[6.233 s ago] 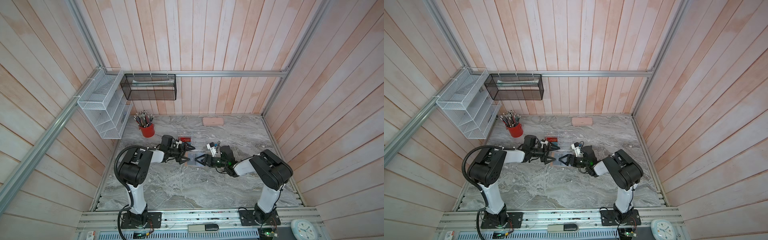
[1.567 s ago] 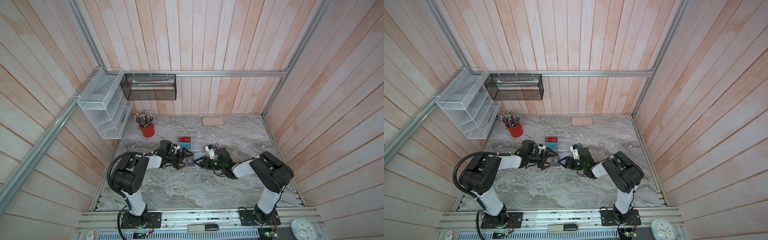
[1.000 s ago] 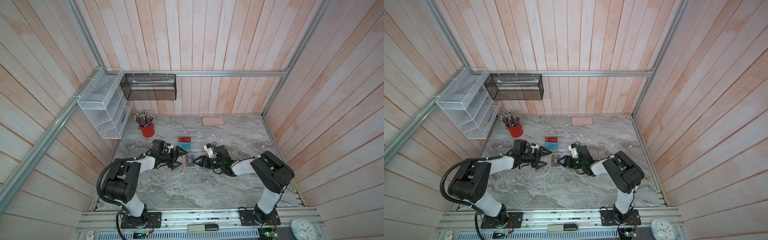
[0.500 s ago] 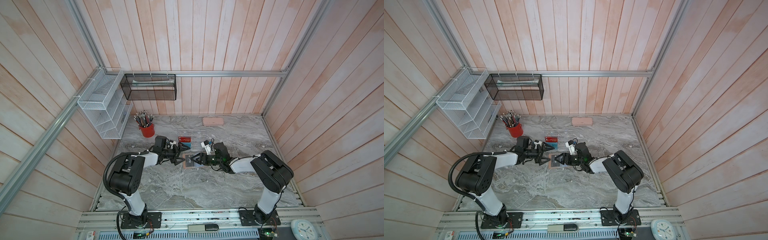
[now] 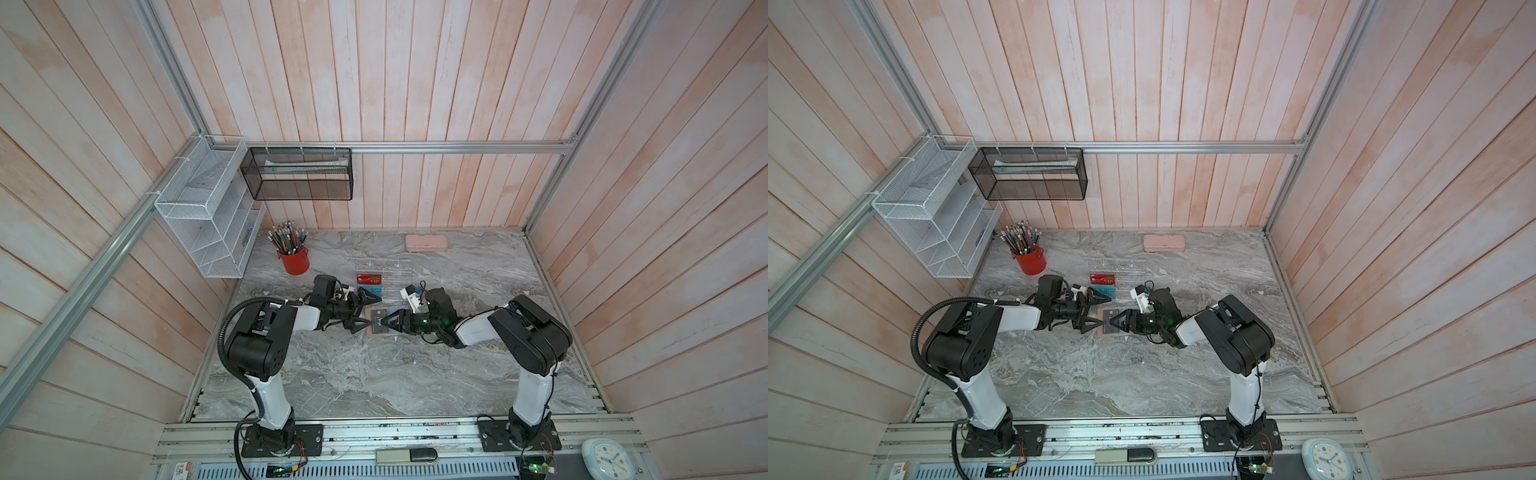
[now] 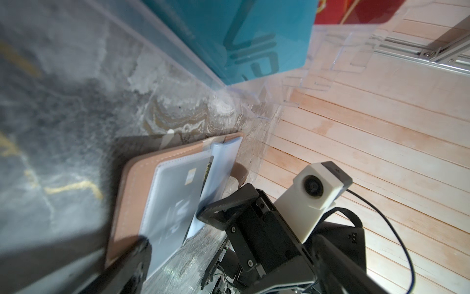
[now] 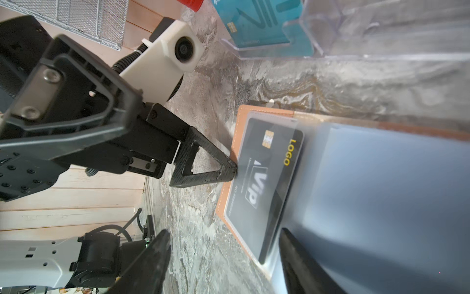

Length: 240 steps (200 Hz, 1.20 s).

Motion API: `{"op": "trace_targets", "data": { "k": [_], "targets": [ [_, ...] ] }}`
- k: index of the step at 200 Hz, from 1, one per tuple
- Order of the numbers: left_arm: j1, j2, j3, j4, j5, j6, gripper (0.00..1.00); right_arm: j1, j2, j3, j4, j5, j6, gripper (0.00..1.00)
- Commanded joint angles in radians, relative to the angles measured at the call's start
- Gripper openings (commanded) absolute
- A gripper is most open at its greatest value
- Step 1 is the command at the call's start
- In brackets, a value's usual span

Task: Take the credit cards out of the card holder
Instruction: Take out the credit card from the card slot.

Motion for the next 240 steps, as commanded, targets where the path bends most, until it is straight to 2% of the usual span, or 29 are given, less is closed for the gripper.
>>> {"op": "trace_targets", "data": {
  "k": [1, 68, 150, 240],
  "targets": [
    [-0.005, 0.031, 0.002, 0.017, -0.015, 0.017, 1.00, -0.004, 0.024, 0.028, 0.009, -0.011, -0.007, 0.68],
    [-0.001, 0.043, -0.017, 0.029, -0.018, 0.015, 1.00, -0.007, 0.057, 0.059, -0.041, 0.002, -0.017, 0.69],
    [0.000, 0.057, -0.029, 0.038, -0.017, 0.015, 1.00, 0.000, 0.025, 0.053, -0.151, 0.102, -0.033, 0.69],
    [-0.002, 0.058, -0.038, 0.047, -0.017, 0.012, 1.00, 0.022, 0.066, 0.027, 0.059, 0.007, 0.048, 0.67]
  ]
}}
